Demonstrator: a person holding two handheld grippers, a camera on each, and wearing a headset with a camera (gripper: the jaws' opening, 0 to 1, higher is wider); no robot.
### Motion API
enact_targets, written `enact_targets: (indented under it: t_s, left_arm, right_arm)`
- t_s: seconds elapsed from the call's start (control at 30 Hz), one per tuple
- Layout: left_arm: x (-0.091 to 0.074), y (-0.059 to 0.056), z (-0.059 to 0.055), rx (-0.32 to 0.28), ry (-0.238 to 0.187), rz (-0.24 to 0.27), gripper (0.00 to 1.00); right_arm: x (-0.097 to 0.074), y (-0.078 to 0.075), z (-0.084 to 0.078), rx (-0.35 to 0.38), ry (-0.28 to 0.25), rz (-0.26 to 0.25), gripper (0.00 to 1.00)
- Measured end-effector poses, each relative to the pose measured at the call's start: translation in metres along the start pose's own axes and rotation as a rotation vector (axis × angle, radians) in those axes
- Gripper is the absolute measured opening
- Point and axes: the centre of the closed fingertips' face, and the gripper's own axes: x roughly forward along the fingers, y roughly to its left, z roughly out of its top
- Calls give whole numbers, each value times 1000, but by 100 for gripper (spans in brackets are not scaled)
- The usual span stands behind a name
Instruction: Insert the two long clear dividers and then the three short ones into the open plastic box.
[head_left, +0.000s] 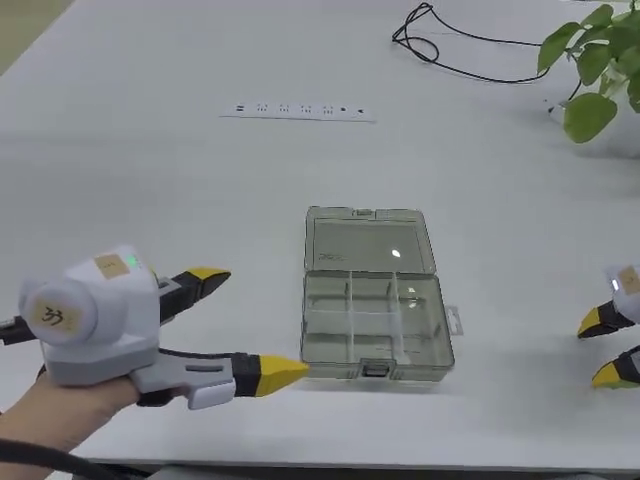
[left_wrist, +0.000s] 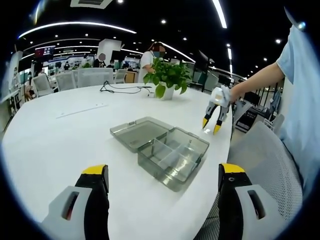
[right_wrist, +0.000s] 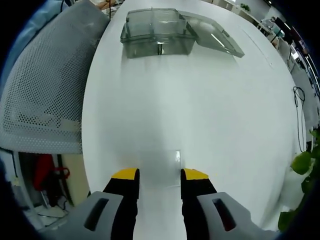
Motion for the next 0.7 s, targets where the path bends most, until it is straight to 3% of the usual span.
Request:
enact_targets:
  t_s: [0.37,0.53,0.7]
  left_arm:
    - [-1,1,0,-28,-14,19,90]
    - [-4,5,-1,-40,-21,28,90]
    - [-4,6,-1,-58,-22,29,89]
  right_arm:
    - [0,0,1,28,45,-2,32]
    - [-2,-3,6,66,23,-32,32]
    - [-12,-10,22,92,-34,-75,32]
